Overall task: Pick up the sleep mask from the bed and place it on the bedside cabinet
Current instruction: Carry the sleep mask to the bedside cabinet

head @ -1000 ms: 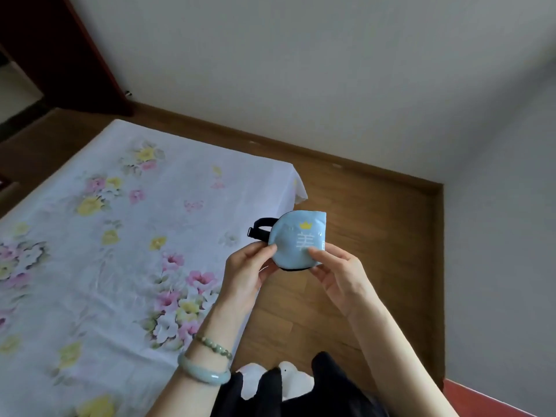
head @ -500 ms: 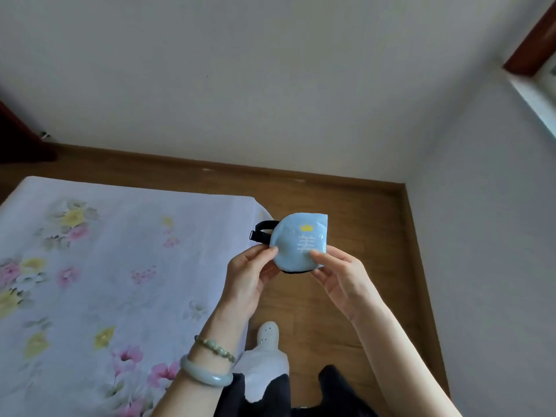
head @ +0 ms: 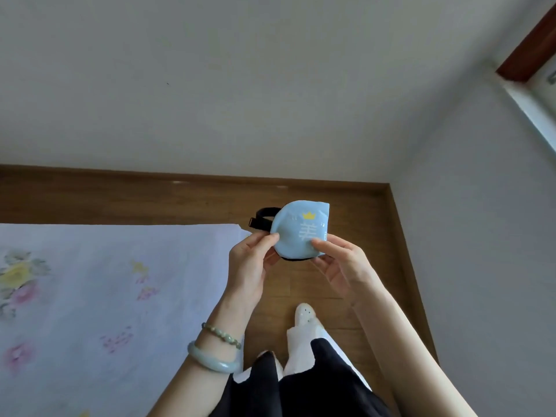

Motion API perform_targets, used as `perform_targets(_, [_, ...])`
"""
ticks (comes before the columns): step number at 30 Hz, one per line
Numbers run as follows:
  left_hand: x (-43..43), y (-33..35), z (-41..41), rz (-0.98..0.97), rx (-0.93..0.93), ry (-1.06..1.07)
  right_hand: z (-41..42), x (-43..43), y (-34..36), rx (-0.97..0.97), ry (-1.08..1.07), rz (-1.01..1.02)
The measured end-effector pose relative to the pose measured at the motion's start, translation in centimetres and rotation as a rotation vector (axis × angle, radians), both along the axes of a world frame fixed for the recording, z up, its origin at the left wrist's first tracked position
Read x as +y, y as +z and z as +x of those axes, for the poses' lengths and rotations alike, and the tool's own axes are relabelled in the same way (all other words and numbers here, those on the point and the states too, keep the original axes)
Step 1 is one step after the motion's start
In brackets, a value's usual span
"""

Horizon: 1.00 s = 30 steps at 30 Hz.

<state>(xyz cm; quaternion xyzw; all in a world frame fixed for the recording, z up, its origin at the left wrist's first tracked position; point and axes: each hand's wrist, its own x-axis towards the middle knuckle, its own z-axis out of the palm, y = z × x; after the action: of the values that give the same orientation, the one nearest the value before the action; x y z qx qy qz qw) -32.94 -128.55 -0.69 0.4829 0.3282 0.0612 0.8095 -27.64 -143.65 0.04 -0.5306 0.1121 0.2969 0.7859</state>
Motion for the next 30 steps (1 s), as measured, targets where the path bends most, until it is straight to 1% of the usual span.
perform_targets(7, [2.6, -1.3, 7.6, -0.005, 0.021, 0.034, 8.8, 2.5, -1.3, 0.021, 0.088, -0.026])
perform_targets(13, [4.2, -2.3, 17.3, -0.008, 0.003, 0.088, 20.3, 4.2, -1.7, 0.02, 0.195, -0.041])
perform_targets(17, [4.5, -2.1, 24.4, -0.052, -0.027, 0.145, 28.8, 5.0, -1.1, -0.004, 0.263, 0.002])
perform_targets(19, [4.7, -1.8, 27.9, -0.069, -0.038, 0.198, 32.9, 5.6, -0.8, -0.019, 0.303, 0.017])
perform_targets(22, [5.3, -1.4, 31.8, -0.126, -0.005, 0.313, 37.6, 7.0, -0.5, 0.004, 0.35, 0.035])
perform_targets(25, [6.4, -1.2, 34.2, -0.151, -0.004, 0.393, 40.9, 8.9, -0.7, 0.018, 0.414, 0.049])
perform_targets(30, [9.5, -1.2, 36.4, -0.146, -0.012, 0.5, 44.8, 13.6, -1.1, 0.043, 0.544, -0.003])
